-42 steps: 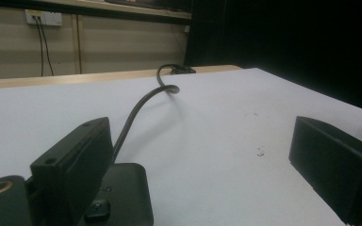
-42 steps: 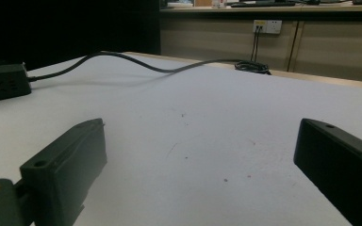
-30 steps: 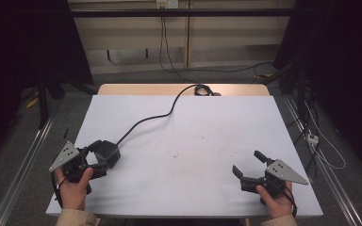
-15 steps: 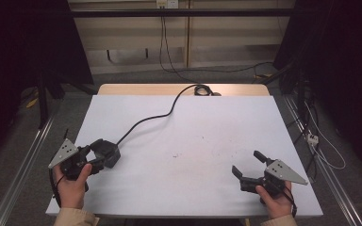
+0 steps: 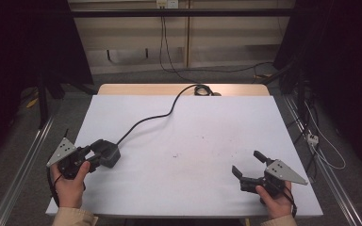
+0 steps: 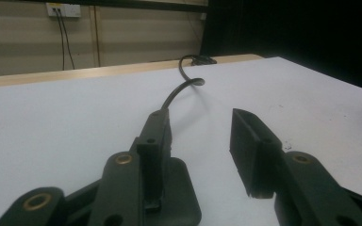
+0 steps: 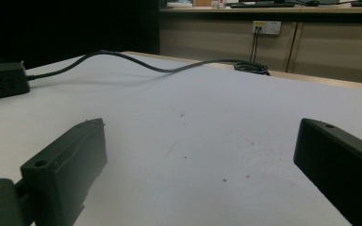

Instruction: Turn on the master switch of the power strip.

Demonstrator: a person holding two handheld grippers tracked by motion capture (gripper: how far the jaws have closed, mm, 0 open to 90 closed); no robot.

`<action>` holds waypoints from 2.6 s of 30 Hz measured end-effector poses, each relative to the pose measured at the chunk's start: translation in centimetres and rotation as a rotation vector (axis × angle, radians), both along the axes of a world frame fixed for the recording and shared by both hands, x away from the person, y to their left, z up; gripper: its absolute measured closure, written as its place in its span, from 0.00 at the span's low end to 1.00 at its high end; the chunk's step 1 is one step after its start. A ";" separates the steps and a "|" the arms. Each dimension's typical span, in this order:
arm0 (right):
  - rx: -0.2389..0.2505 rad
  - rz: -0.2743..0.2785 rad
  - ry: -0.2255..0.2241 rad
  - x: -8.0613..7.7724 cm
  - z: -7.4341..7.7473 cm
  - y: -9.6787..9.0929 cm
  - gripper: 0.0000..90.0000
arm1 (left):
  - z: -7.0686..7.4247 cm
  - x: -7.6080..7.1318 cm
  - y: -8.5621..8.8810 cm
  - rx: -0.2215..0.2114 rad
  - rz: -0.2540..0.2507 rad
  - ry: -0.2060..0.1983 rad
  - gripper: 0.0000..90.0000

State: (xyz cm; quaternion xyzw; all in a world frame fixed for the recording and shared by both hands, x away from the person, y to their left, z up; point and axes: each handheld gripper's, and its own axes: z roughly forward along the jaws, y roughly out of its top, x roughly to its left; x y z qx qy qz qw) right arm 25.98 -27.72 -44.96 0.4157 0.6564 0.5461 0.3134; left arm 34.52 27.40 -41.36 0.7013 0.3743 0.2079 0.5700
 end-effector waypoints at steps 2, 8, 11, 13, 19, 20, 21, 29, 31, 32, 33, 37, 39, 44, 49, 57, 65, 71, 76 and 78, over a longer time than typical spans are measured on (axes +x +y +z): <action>-0.001 0.000 0.000 0.0 0.0 0.0 0.03 | 0.0 0.1 0.1 0.010 0.006 0.001 0.68; -0.003 0.000 -0.001 0.0 0.0 0.1 0.03 | -0.1 0.1 0.7 0.003 0.025 0.010 0.75; -0.002 -0.003 0.003 0.1 -0.1 0.2 0.03 | -0.2 0.3 0.9 0.001 0.034 0.017 0.78; -0.001 -0.003 0.002 0.2 -0.1 0.2 0.03 | -0.3 0.3 1.0 -0.003 0.037 0.021 0.79; -0.003 -0.001 -0.002 0.0 0.0 0.1 0.03 | -0.4 0.4 1.0 0.016 0.046 0.026 0.83; -0.002 -0.002 -0.001 0.1 0.0 0.1 0.03 | -0.4 0.4 1.0 0.018 0.046 0.029 0.84; -0.004 -0.002 -0.003 0.1 0.0 0.1 0.03 | -0.4 0.5 1.0 0.017 0.046 0.029 0.84; -0.004 -0.001 -0.003 0.1 0.0 0.2 0.03 | -0.5 0.4 1.2 0.011 0.053 0.040 0.89; -0.001 -0.002 -0.002 0.0 0.0 0.1 0.03 | -0.5 0.4 1.2 0.012 0.048 0.040 0.91; -0.001 -0.002 -0.002 0.0 0.0 0.1 0.03 | -0.5 0.4 1.2 0.016 0.044 0.040 0.91; 0.000 -0.002 -0.003 0.0 0.0 0.1 0.03 | -0.4 0.4 1.1 0.012 0.046 0.038 0.92; 0.001 -0.005 -0.002 0.2 0.0 0.2 0.03 | -0.4 0.3 1.4 0.014 0.047 0.037 0.95; -0.002 0.002 -0.003 0.2 0.0 0.3 0.03 | -0.5 0.3 1.6 0.007 0.054 0.042 0.95; -0.005 0.005 -0.001 0.3 0.0 0.5 0.03 | -0.6 0.4 1.6 0.009 0.051 0.048 0.98; -0.003 0.003 -0.004 0.2 0.0 0.3 0.03 | -0.6 0.4 1.5 0.015 0.051 0.052 0.99; -0.001 0.004 -0.005 0.2 0.0 0.3 0.03 | -0.6 0.4 1.5 0.022 0.045 0.054 1.00; -0.003 0.005 -0.008 0.2 0.1 0.3 0.03 | -0.7 0.4 1.5 0.031 0.050 0.062 1.00; -0.003 0.005 -0.007 0.2 0.1 0.3 0.04 | -0.8 0.4 1.6 0.032 0.050 0.069 1.00; -0.002 0.005 -0.007 0.2 0.1 0.3 0.04 | -0.9 0.4 1.5 0.038 0.051 0.073 1.00; -0.002 0.005 -0.007 0.2 0.1 0.2 0.04 | -0.9 0.4 1.5 0.041 0.050 0.076 1.00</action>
